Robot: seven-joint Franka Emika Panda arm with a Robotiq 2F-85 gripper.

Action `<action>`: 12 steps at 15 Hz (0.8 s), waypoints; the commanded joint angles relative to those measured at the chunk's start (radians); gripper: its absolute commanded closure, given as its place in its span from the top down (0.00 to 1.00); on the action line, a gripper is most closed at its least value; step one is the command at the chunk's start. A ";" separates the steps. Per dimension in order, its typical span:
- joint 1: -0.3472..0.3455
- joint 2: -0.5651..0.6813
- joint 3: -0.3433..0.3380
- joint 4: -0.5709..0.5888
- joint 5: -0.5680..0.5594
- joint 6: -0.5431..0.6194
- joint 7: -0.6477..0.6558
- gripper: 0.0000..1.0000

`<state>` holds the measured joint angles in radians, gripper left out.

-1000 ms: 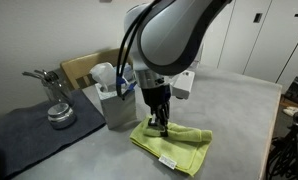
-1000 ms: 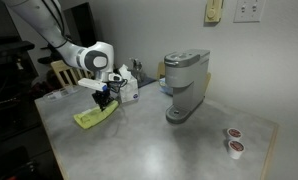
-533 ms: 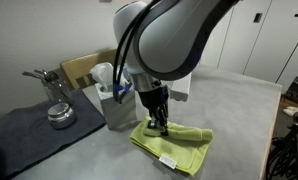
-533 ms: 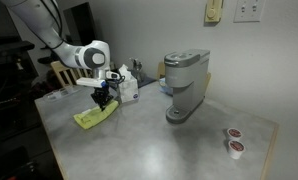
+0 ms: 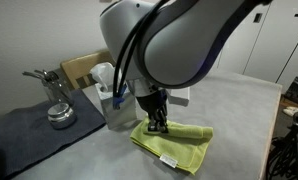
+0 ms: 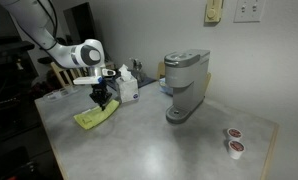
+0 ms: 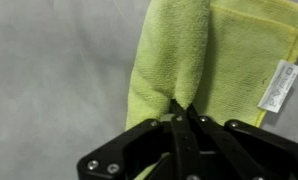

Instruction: Fold the cloth on the table

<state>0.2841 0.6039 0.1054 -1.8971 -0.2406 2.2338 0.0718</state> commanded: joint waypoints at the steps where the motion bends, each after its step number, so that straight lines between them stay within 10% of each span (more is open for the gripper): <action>1: 0.024 -0.034 -0.021 -0.026 -0.039 -0.006 0.050 0.01; 12: 0.212 -0.029 -0.180 -0.018 -0.413 -0.070 0.523 0.01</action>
<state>0.4378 0.5935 -0.0269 -1.8975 -0.5490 2.2203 0.4937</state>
